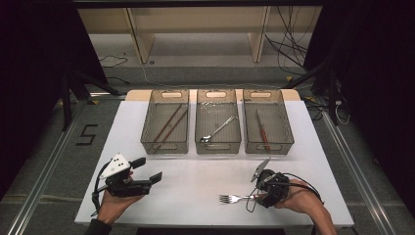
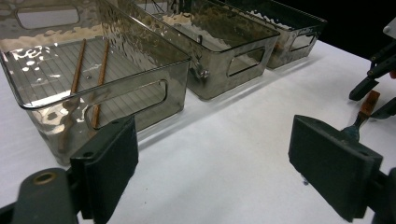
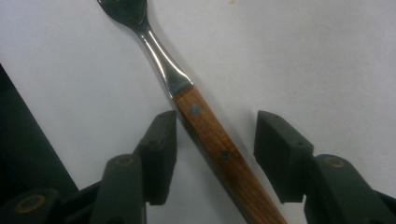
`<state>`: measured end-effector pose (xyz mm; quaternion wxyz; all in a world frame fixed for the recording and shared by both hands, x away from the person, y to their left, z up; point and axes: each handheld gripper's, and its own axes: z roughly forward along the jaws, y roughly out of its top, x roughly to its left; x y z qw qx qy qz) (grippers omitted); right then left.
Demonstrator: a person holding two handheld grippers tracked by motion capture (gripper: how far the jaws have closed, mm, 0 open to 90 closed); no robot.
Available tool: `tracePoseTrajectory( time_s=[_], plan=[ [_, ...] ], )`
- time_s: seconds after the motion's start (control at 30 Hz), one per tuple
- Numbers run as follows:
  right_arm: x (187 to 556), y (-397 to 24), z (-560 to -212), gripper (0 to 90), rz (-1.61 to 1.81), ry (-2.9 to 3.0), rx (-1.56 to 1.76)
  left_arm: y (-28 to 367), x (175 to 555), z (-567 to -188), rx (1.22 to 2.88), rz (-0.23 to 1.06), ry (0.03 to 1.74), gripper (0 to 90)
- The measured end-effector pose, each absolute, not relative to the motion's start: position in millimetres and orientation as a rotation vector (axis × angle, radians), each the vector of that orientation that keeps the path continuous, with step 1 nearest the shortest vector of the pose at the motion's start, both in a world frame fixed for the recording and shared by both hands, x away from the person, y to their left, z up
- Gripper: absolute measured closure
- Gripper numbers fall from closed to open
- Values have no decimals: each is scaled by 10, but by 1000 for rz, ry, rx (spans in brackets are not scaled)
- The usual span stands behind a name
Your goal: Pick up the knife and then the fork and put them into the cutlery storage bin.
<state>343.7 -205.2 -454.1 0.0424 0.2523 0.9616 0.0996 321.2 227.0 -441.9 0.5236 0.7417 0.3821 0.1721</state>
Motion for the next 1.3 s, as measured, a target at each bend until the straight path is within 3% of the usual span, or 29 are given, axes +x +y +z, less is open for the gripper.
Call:
tracePoseTrajectory(
  time_s=[0.83, 1.3],
  plan=[
    [3373, -1893, -4537, 763, 175, 3001, 545, 2271, 3210, -4419, 1773, 412, 914, 155],
    [3374, -1918, -4444, 774, 280, 2967, 564, 2272, 3209, -4418, 1772, 411, 915, 155]
  ],
)
